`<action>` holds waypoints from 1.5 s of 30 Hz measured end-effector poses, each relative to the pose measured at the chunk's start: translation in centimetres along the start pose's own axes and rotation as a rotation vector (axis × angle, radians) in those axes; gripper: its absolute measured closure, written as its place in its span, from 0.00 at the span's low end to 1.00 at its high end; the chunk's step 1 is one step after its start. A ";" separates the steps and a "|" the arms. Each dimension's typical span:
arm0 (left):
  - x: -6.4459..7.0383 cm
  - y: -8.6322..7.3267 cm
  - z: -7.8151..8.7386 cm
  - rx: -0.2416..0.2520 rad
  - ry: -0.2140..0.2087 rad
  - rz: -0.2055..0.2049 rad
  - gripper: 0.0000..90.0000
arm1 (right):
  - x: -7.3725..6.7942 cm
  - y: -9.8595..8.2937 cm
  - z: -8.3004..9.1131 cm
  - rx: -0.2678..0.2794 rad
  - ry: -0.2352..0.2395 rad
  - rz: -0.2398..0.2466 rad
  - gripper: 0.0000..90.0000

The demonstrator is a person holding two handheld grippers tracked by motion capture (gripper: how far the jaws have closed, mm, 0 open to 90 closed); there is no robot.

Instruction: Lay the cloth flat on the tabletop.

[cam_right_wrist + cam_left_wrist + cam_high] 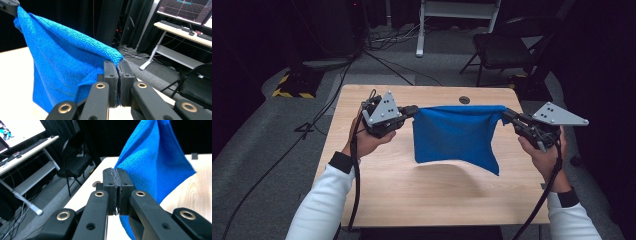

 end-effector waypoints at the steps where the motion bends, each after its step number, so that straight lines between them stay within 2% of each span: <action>1: 0.1 0.1 0.1 0.004 -0.007 0.002 0.97 | 0.0 0.1 0.1 0.005 0.000 -0.003 0.97; 3: 0.7 0.6 0.8 0.016 -0.011 -0.008 0.97 | 0.1 0.3 0.4 0.010 0.007 -0.022 0.97; 6: 2.0 1.3 1.9 0.029 -0.031 -0.043 0.97 | -0.6 0.5 1.5 0.029 0.013 -0.016 0.97; 9: 2.7 1.1 2.3 -0.001 -0.040 -0.055 0.97 | -1.2 0.4 2.2 0.030 0.022 -0.022 0.97; 10: 2.9 1.0 2.4 -0.006 -0.046 -0.048 0.97 | -1.4 0.4 2.4 0.031 0.028 -0.023 0.97; 12: 2.9 0.7 2.6 -0.003 -0.055 -0.023 0.97 | -1.8 0.2 2.8 0.034 0.041 -0.027 0.97; 14: 2.8 0.6 2.6 -0.008 -0.051 -0.026 0.97 | -2.1 0.2 3.0 0.035 0.050 -0.025 0.97; 18: 1.6 0.2 1.7 -0.018 -0.041 0.006 0.97 | -1.7 0.4 2.2 0.022 0.043 -0.029 0.97; 20: 0.8 -0.3 0.8 -0.030 -0.044 0.035 0.97 | -0.9 0.1 1.0 -0.005 0.036 -0.044 0.97; 22: -0.1 -1.3 -0.6 -0.064 -0.044 0.054 0.97 | 0.4 -0.7 -0.7 -0.041 0.029 -0.086 0.97; 24: -1.1 -2.7 -2.2 -0.099 -0.048 0.090 0.97 | 1.6 -2.1 -2.7 -0.096 0.019 -0.110 0.97; 26: -2.1 -4.5 -4.1 -0.132 -0.044 0.146 0.96 | 2.5 -3.8 -4.8 -0.153 0.012 -0.137 0.97; 29: -3.4 -7.6 -7.0 -0.205 -0.022 0.184 0.96 | 3.4 -6.7 -7.7 -0.237 -0.004 -0.156 0.97; 32: -4.3 -10.4 -9.5 -0.252 0.007 0.221 0.95 | 4.1 -9.3 -10.0 -0.299 -0.022 -0.164 0.97; 34: -4.7 -12.0 -11.0 -0.275 0.033 0.236 0.95 | 4.5 -10.6 -11.5 -0.322 -0.023 -0.186 0.97; 37: -5.2 -13.9 -12.9 -0.328 0.078 0.252 0.91 | 5.0 -12.1 -13.4 -0.366 -0.037 -0.178 0.97; 39: -5.3 -14.8 -14.0 -0.354 0.093 0.264 0.88 | 5.4 -13.2 -14.6 -0.388 -0.061 -0.163 0.96; 40: -5.4 -15.3 -14.4 -0.375 0.115 0.264 0.84 | 5.5 -13.7 -15.2 -0.405 -0.057 -0.176 0.96; 41: -5.4 -15.6 -14.9 -0.398 0.138 0.273 0.75 | 5.7 -14.3 -15.8 -0.420 -0.065 -0.178 0.93; 43: -5.3 -16.1 -15.4 -0.410 0.164 0.294 0.64 | 6.0 -15.3 -16.8 -0.467 -0.112 -0.168 0.81; 45: -5.1 -16.3 -15.8 -0.425 0.187 0.307 0.46 | 6.3 -16.1 -17.4 -0.493 -0.139 -0.171 0.69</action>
Point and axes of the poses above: each handheld gripper's, and its own axes: z roughly backward along the jaws, y roughly out of its top, x roughly to its right, the point moved 4 cm from there along -z, roughly forward along the jaws, and after that the axes turned 8 degrees about x, right-handed, at the moved point
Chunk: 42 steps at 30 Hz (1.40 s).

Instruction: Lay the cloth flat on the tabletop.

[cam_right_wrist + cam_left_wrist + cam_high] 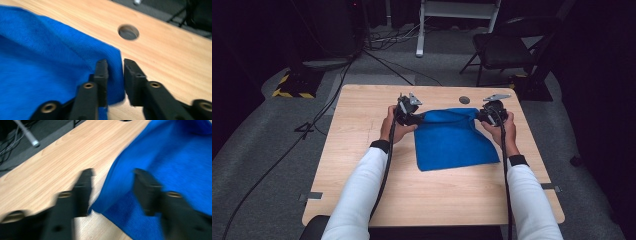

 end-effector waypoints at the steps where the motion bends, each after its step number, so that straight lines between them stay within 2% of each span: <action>1: 0.2 0.0 -0.1 -0.006 0.008 0.000 0.39 | 0.2 -0.2 -0.3 -0.008 -0.026 0.000 0.61; 2: 0.4 -0.1 -0.1 -0.004 0.005 0.002 0.34 | 0.4 -0.3 -0.4 -0.011 -0.037 -0.008 0.57; 3: 0.6 -0.1 0.1 0.000 -0.006 0.012 0.30 | 0.5 -0.5 -0.3 -0.007 -0.017 -0.026 0.57; 5: 1.5 -0.4 0.6 0.006 -0.066 0.018 0.25 | 0.5 -0.8 0.3 0.006 0.009 -0.027 0.55; 7: 2.8 -0.9 1.3 -0.003 -0.116 -0.023 0.23 | 0.4 -1.4 1.1 0.001 0.013 -0.006 0.52; 9: 4.0 -1.7 1.9 -0.014 -0.159 -0.047 0.23 | 0.5 -2.1 2.0 0.006 0.033 0.011 0.51; 11: 5.2 -2.6 2.5 -0.029 -0.206 -0.069 0.23 | 0.3 -3.1 3.1 0.016 0.065 0.007 0.50; 12: 5.7 -3.0 2.8 -0.029 -0.214 -0.073 0.24 | 0.1 -3.7 3.5 0.012 0.088 0.020 0.50; 14: 6.7 -4.0 3.1 -0.053 -0.244 -0.096 0.26 | -0.3 -5.0 4.2 -0.011 0.089 0.061 0.50; 16: 7.3 -4.7 3.3 -0.082 -0.255 -0.135 0.31 | -0.5 -6.3 4.8 -0.029 0.103 0.070 0.50; 21: 8.7 -5.5 3.5 -0.115 -0.260 -0.154 0.29 | -0.7 -9.0 5.7 -0.073 0.134 0.085 0.49; 23: 9.2 -5.8 3.6 -0.135 -0.264 -0.179 0.26 | -0.5 -9.9 5.9 -0.093 0.128 0.087 0.49; 26: 9.7 -6.3 3.6 -0.159 -0.282 -0.178 0.26 | -0.3 -10.9 6.2 -0.130 0.131 0.088 0.49; 29: 9.8 -7.0 3.6 -0.191 -0.279 -0.203 0.28 | -0.3 -11.5 6.7 -0.118 0.149 0.076 0.50; 31: 9.6 -7.3 3.7 -0.193 -0.285 -0.184 0.30 | -0.3 -11.8 6.9 -0.115 0.162 0.078 0.51; 33: 9.5 -7.4 3.8 -0.189 -0.293 -0.174 0.31 | -0.4 -12.0 7.2 -0.108 0.176 0.057 0.55; 35: 9.5 -7.7 4.0 -0.180 -0.306 -0.158 0.36 | -0.6 -12.1 7.4 -0.114 0.197 0.050 0.57; 37: 9.5 -7.8 4.2 -0.178 -0.306 -0.174 0.36 | -0.8 -12.2 7.7 -0.119 0.217 0.055 0.58; 39: 9.6 -8.0 4.5 -0.179 -0.315 -0.165 0.36 | -1.1 -12.5 8.0 -0.121 0.238 0.046 0.58; 42: 9.6 -8.5 5.3 -0.186 -0.331 -0.172 0.35 | -1.5 -12.7 8.4 -0.121 0.252 0.053 0.57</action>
Point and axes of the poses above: each handheld gripper's, and its own axes: z roughly backward along the jaws, y roughly out of its top, x roughly to its right, the point moved 4 cm from there along -z, roughly forward along the jaws, and after that the axes turned 8 degrees about x, right-handed, at the moved point
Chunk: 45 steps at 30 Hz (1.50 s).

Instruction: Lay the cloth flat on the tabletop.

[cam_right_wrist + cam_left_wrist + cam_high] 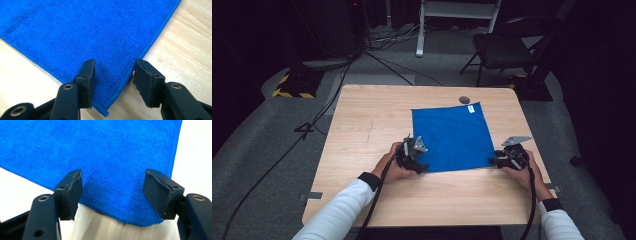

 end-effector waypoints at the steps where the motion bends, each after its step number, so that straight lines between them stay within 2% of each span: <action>1: 0.1 -0.2 0.2 0.002 0.000 -0.011 0.35 | -0.3 -0.1 0.1 -0.007 0.006 0.005 0.56; 7: 1.3 -1.3 1.6 -0.023 -0.009 -0.020 0.35 | -2.2 -0.6 0.7 -0.020 0.032 0.046 0.51; 11: 2.0 -2.4 2.6 -0.028 -0.047 0.007 0.35 | -4.0 -0.9 1.1 -0.037 0.050 0.073 0.47; 13: 2.6 -3.1 3.1 -0.023 -0.052 0.011 0.34 | -4.9 -1.1 1.4 -0.039 0.052 0.095 0.46; 16: 3.5 -3.8 4.0 -0.029 -0.061 0.000 0.34 | -6.1 -1.4 1.7 -0.048 0.065 0.101 0.42; 17: 3.8 -4.1 4.2 -0.036 -0.074 -0.004 0.33 | -6.4 -1.5 1.8 -0.048 0.066 0.107 0.41; 18: 4.2 -4.4 4.4 -0.042 -0.086 -0.007 0.27 | -6.7 -1.6 1.9 -0.050 0.069 0.107 0.41; 20: 4.5 -4.8 4.9 -0.037 -0.079 -0.022 0.25 | -7.1 -1.7 2.1 -0.052 0.071 0.115 0.38; 22: 4.5 -5.0 5.2 -0.020 -0.076 -0.007 0.25 | -7.5 -1.7 2.2 -0.050 0.077 0.117 0.37; 24: 4.1 -5.3 5.5 -0.013 -0.070 0.016 0.22 | -8.0 -1.6 2.4 -0.026 0.088 0.117 0.36; 28: 3.3 -5.2 6.3 0.040 -0.048 0.054 0.20 | -9.2 -0.9 2.7 0.018 0.111 0.140 0.35; 32: 1.6 -5.1 7.0 0.075 -0.005 0.101 0.21 | -10.7 0.2 2.4 0.067 0.143 0.162 0.36; 34: 0.7 -5.1 7.0 0.088 0.031 0.115 0.21 | -11.4 0.6 1.9 0.086 0.152 0.184 0.39; 36: -0.2 -5.1 7.0 0.105 0.025 0.149 0.21 | -12.2 0.8 1.4 0.092 0.165 0.197 0.40; 38: -1.0 -4.9 7.0 0.121 0.059 0.147 0.22 | -13.0 1.3 0.8 0.104 0.187 0.198 0.42; 40: -1.7 -4.7 6.8 0.118 0.064 0.153 0.22 | -14.0 1.9 0.2 0.115 0.198 0.225 0.43; 41: -2.1 -4.6 6.7 0.122 0.085 0.152 0.22 | -14.6 2.2 -0.1 0.123 0.214 0.233 0.44; 43: -2.8 -4.4 6.6 0.143 0.096 0.167 0.22 | -15.9 2.9 -0.8 0.127 0.239 0.258 0.45; 45: -3.3 -4.3 6.4 0.147 0.137 0.149 0.24 | -17.2 3.5 -1.6 0.127 0.264 0.285 0.46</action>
Point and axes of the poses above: each handheld gripper's, and its own axes: z roughly backward along the jaws, y roughly out of its top, x roughly to its right, the point moved 4 cm from there along -z, roughly forward along the jaws, and after that the axes turned 8 degrees about x, right-handed, at the moved point
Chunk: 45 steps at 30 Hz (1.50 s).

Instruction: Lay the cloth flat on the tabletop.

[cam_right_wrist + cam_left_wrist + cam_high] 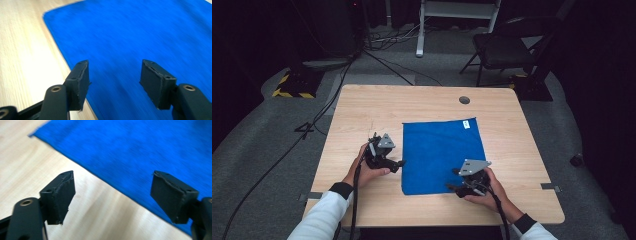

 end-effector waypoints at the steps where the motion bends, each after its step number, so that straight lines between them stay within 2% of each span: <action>1: -0.1 0.1 -0.2 -0.007 -0.002 -0.011 0.24 | -0.4 0.3 -0.6 -0.001 0.013 0.012 0.47; 2: -0.3 0.2 -0.4 -0.022 -0.025 -0.001 0.24 | -0.8 0.6 -1.1 -0.004 0.022 0.025 0.47; 3: -0.5 0.3 -0.6 -0.020 -0.028 0.012 0.22 | -1.1 0.9 -1.6 -0.003 0.031 0.033 0.48; 5: -1.0 0.6 -0.6 0.004 -0.005 0.021 0.22 | -1.8 1.5 -2.6 -0.004 0.050 0.047 0.49; 7: -1.5 0.6 -0.7 0.001 0.028 0.001 0.24 | -2.3 1.9 -3.6 -0.003 0.051 0.072 0.50; 9: -2.3 0.7 -0.9 -0.005 0.004 0.040 0.22 | -2.7 2.2 -4.5 -0.002 0.063 0.082 0.51; 10: -2.7 0.8 -1.0 0.009 0.008 0.057 0.22 | -2.9 2.4 -4.9 -0.004 0.064 0.084 0.51; 11: -3.1 0.9 -1.0 0.018 0.025 0.056 0.23 | -3.1 2.5 -5.3 -0.006 0.070 0.092 0.51; 12: -3.4 1.0 -1.2 0.013 0.021 0.064 0.24 | -3.3 2.7 -5.7 -0.008 0.073 0.096 0.51; 14: -4.0 1.3 -1.4 0.028 0.009 0.094 0.23 | -3.6 3.0 -6.2 -0.009 0.083 0.102 0.51; 16: -4.5 1.6 -1.7 0.041 0.025 0.091 0.25 | -3.8 3.3 -6.8 -0.018 0.074 0.116 0.52; 23: -6.0 2.5 -3.0 0.048 0.033 0.125 0.24 | -5.0 4.0 -8.4 -0.016 0.116 0.125 0.52; 25: -6.7 2.6 -3.2 0.056 0.059 0.147 0.24 | -5.3 4.3 -8.8 -0.015 0.116 0.133 0.52; 28: -7.6 2.4 -3.4 0.062 0.071 0.188 0.25 | -5.8 4.6 -9.4 -0.011 0.122 0.142 0.53; 31: -8.4 2.2 -3.8 0.049 0.094 0.196 0.24 | -6.1 4.8 -9.7 -0.008 0.132 0.149 0.54; 36: -8.8 2.3 -4.5 0.038 0.094 0.213 0.24 | -6.6 4.9 -9.8 -0.004 0.151 0.147 0.53; 40: -8.6 2.7 -5.0 0.041 0.087 0.208 0.24 | -7.1 4.9 -9.9 -0.005 0.175 0.162 0.52; 42: -8.4 2.9 -5.3 0.047 0.087 0.204 0.24 | -7.3 4.9 -10.0 -0.004 0.173 0.160 0.55; 45: -8.3 3.2 -5.9 0.042 0.095 0.190 0.24 | -7.1 5.0 -10.0 -0.012 0.139 0.157 0.66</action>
Point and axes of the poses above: each handheld gripper's, and its own axes: z roughly backward along the jaws, y roughly out of its top, x roughly to its right, the point moved 4 cm from there along -z, roughly forward along the jaws, and after that the axes turned 8 degrees about x, right-handed, at the moved point
